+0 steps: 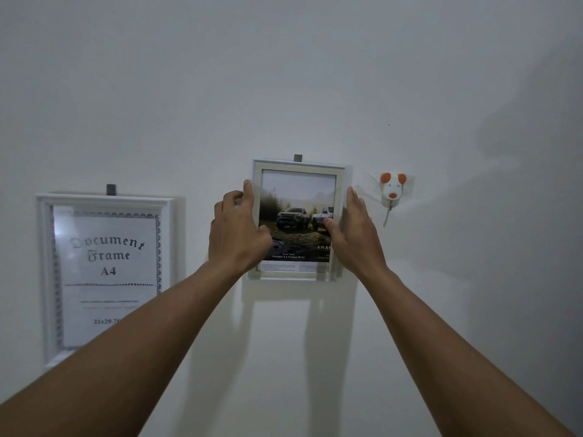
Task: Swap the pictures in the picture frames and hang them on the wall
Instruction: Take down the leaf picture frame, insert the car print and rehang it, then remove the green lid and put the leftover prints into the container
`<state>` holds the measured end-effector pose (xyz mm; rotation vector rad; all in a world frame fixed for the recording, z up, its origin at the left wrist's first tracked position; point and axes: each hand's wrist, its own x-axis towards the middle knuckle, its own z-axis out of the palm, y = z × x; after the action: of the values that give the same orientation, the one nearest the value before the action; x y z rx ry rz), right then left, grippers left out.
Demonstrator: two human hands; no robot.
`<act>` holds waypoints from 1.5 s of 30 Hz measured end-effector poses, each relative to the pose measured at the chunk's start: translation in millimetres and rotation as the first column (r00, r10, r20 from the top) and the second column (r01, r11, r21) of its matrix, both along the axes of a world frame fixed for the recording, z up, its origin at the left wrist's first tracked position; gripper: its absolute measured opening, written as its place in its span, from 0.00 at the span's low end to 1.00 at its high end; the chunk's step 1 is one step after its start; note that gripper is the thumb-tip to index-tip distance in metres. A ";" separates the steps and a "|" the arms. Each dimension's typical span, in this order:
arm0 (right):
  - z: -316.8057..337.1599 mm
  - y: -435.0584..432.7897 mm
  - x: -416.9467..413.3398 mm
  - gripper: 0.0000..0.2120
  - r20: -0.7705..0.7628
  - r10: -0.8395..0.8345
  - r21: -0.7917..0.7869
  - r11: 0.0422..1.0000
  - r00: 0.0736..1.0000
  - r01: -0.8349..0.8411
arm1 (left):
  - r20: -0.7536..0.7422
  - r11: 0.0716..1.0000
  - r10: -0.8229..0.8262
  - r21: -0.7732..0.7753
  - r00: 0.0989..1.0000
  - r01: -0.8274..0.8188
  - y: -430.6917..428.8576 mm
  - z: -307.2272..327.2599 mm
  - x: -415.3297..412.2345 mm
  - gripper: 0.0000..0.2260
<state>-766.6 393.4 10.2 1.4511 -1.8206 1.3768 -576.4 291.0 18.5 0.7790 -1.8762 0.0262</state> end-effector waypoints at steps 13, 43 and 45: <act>-25.7 68.0 25.8 0.31 0.060 -0.168 0.231 0.961 0.984 0.150 | -0.083 0.990 -0.134 -0.044 0.987 0.131 54.3 -48.3 43.9 0.24; -509.4 168.3 17.7 0.27 0.350 -0.491 0.917 0.355 0.797 -0.184 | 0.570 0.423 -0.254 0.792 0.781 -0.440 98.0 -504.2 109.6 0.27; -520.3 169.2 16.5 0.29 0.349 -0.513 0.921 0.343 0.785 -0.185 | 0.546 0.390 -0.257 0.814 0.797 -0.431 99.8 -511.8 112.2 0.25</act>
<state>-750.1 562.6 -510.1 1.1375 -3.4858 0.5648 -464.2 390.9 -493.3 1.8499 -2.4133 -0.9246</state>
